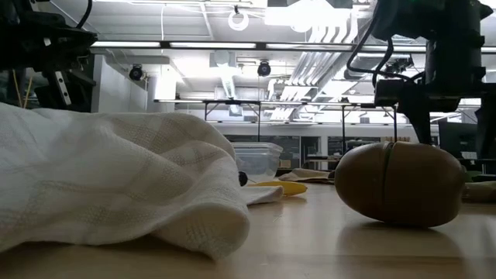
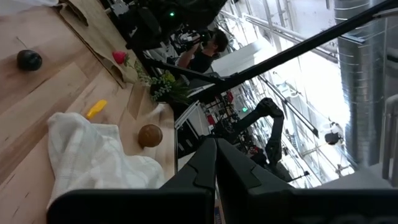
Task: Pick and placing Produce into tupperware
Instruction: Put the red strawberry into the transparent bin
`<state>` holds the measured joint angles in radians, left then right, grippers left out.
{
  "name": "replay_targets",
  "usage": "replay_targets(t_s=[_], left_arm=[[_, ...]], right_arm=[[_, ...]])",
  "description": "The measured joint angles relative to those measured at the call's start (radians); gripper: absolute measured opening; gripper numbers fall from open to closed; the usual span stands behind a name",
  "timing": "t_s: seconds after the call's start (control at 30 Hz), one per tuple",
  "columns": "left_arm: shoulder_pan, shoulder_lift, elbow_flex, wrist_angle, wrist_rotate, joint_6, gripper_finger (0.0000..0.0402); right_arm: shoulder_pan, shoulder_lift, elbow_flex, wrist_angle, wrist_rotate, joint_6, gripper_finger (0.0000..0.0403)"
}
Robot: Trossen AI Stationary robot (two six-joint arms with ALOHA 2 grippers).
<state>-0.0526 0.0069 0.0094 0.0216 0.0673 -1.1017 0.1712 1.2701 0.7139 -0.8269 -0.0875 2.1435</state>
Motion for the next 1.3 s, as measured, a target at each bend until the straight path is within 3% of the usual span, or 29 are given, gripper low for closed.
replay_targets(t_s=[0.93, 1.3], left_arm=[[0.0, 0.0, 0.0, 0.0, 0.0, 0.024, 0.0001], [0.0, 0.0, 0.0, 0.0, 0.0, 0.024, 0.0001]], right_arm=[[0.013, 0.146, 0.001, 0.081, 0.0, 0.014, 0.0247], [0.013, 0.145, 0.001, 0.077, 0.001, 0.014, 0.0207]])
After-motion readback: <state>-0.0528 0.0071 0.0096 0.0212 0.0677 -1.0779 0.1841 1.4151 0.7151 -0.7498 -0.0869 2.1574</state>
